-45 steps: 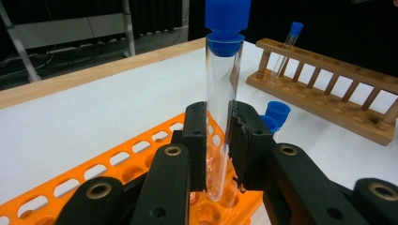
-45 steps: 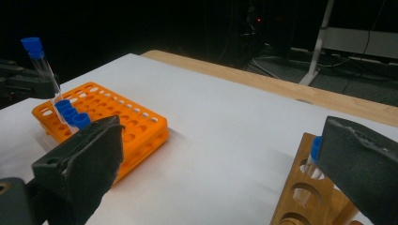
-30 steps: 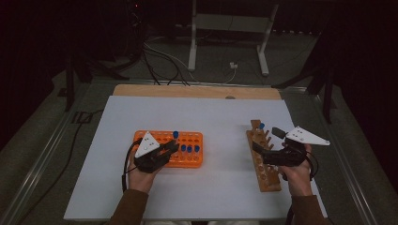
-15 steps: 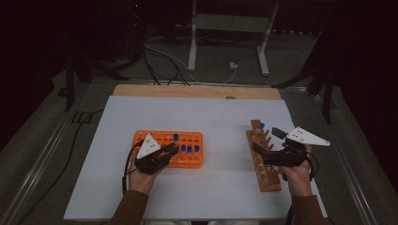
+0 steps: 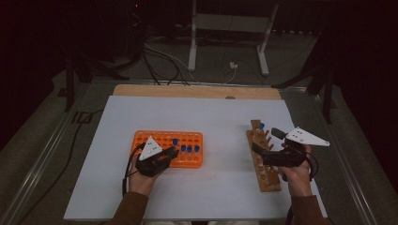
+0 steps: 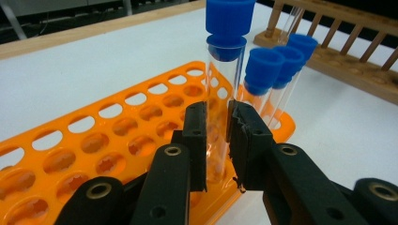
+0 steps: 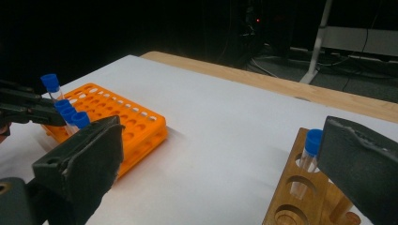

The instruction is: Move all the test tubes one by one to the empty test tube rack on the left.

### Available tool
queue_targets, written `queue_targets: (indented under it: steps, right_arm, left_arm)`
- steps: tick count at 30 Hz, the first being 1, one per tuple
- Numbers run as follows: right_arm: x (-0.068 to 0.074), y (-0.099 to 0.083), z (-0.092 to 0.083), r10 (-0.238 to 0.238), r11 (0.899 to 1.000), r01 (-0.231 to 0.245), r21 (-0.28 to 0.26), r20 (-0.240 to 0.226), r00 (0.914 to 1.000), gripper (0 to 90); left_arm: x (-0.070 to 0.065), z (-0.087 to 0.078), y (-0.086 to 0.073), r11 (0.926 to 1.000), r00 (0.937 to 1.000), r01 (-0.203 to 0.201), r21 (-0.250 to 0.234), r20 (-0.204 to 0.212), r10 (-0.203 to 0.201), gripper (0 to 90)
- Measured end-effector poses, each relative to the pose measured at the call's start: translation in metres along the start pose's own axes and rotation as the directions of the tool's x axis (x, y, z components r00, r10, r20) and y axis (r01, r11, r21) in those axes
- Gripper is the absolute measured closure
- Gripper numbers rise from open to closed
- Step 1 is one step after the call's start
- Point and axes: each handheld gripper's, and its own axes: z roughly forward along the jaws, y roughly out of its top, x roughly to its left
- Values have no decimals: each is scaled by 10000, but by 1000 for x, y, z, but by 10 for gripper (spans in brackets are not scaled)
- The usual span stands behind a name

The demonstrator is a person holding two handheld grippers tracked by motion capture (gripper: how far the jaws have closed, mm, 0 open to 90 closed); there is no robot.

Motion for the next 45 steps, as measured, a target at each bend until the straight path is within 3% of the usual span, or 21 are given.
queue_targets:
  steps: [7, 45]
  right_arm:
    - [0, 0, 0, -4, 10000, 4, -3, -24, 10000, 12]
    - [1, -4, 3, -33, 9999, 34, 116, -155, 9999, 13]
  left_arm:
    - [-1, 4, -4, 9995, 9999, -99, 306, -12, 100, 779]
    - [-5, 11, -10, 9952, 9987, -384, 896, -299, 412, 780]
